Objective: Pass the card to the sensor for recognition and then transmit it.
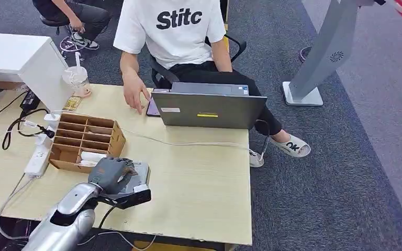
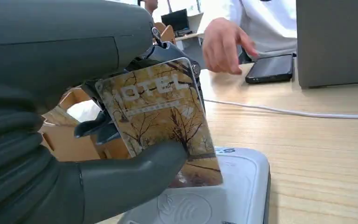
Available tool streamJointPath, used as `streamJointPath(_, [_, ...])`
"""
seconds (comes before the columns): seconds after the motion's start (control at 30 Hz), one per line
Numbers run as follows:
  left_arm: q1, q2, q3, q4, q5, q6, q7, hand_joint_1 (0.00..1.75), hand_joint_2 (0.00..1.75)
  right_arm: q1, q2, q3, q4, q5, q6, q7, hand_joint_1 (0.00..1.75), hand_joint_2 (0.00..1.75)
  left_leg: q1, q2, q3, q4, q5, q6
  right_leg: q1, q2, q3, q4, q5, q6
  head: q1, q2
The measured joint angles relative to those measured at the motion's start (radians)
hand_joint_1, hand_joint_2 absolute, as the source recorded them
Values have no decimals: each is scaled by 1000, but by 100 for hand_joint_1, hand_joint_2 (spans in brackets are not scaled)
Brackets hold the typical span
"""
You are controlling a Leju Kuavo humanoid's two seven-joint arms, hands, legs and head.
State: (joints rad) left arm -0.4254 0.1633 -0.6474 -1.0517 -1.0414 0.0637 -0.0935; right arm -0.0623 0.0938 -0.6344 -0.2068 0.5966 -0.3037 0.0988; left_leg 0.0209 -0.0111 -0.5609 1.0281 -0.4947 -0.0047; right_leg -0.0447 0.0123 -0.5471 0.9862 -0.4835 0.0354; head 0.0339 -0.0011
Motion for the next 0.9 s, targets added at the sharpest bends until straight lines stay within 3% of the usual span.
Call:
streamJointPath(0.2, [6, -2, 0, 3, -2, 11, 0, 175, 175, 0, 1, 0, 0, 1, 5, 0, 0, 175, 0, 0, 0, 0, 0, 0, 0, 0, 0, 0, 0, 0, 0, 0])
streamJointPath(0.3, [11, -8, 0, 27, -2, 58, -2, 175, 175, 0, 8, 0, 0, 13, 16, 0, 0, 175, 0, 0, 0, 0, 0, 0, 0, -1, 1, 0, 0, 0, 0, 0])
streamJointPath(0.4, [11, -6, 1, 29, 0, 63, -1, 175, 175, 0, 9, 0, 0, 18, 18, 0, 0, 175, 0, 0, 0, 0, 0, 0, 0, -1, 1, 0, 0, 0, 0, 0])
streamJointPath(0.6, [14, 9, 38, 23, -9, 88, 9, 175, 175, 0, 12, -1, 0, 30, 20, -1, 0, 175, 0, 0, 0, 0, 0, 0, 0, 0, 0, 0, 0, 0, 0, 0])
streamJointPath(0.9, [0, 73, 165, -131, -29, 135, 16, 175, 175, 1, 13, -9, 1, 52, 18, 0, 0, 175, 0, 0, 0, 0, 0, 0, 0, 0, 0, 0, 0, 0, 0, 0])
